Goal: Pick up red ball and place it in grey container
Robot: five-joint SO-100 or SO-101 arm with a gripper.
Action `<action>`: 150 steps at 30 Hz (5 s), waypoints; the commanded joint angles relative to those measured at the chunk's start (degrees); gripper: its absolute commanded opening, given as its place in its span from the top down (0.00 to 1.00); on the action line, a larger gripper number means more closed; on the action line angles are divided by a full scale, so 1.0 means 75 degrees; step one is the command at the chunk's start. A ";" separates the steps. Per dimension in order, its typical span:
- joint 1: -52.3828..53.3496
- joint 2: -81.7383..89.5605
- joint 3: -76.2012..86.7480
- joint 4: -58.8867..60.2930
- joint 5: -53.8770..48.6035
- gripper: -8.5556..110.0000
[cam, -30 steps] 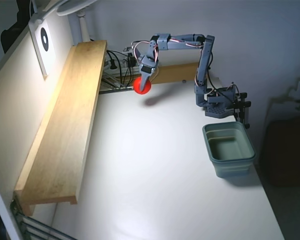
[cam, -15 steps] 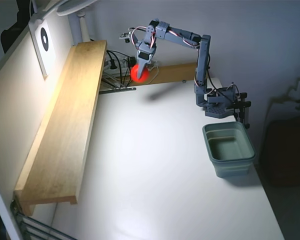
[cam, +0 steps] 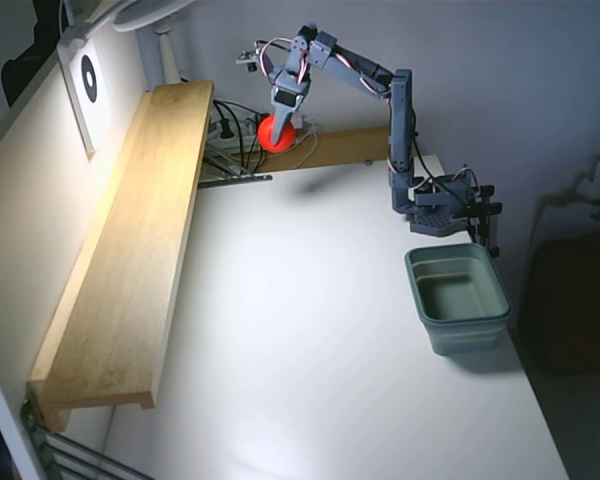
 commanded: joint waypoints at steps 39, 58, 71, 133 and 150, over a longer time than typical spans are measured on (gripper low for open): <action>-0.9311 0.0158 -0.0295 0.0106 0.0023 0.73; -1.3597 0.0158 -0.0295 0.0106 0.0023 0.73; -1.3795 -0.0976 -0.1563 0.0103 0.0023 0.73; -1.3680 -0.2321 -0.3273 0.0103 0.0023 0.61; -1.1929 -0.1393 -0.2339 0.0103 0.0023 0.66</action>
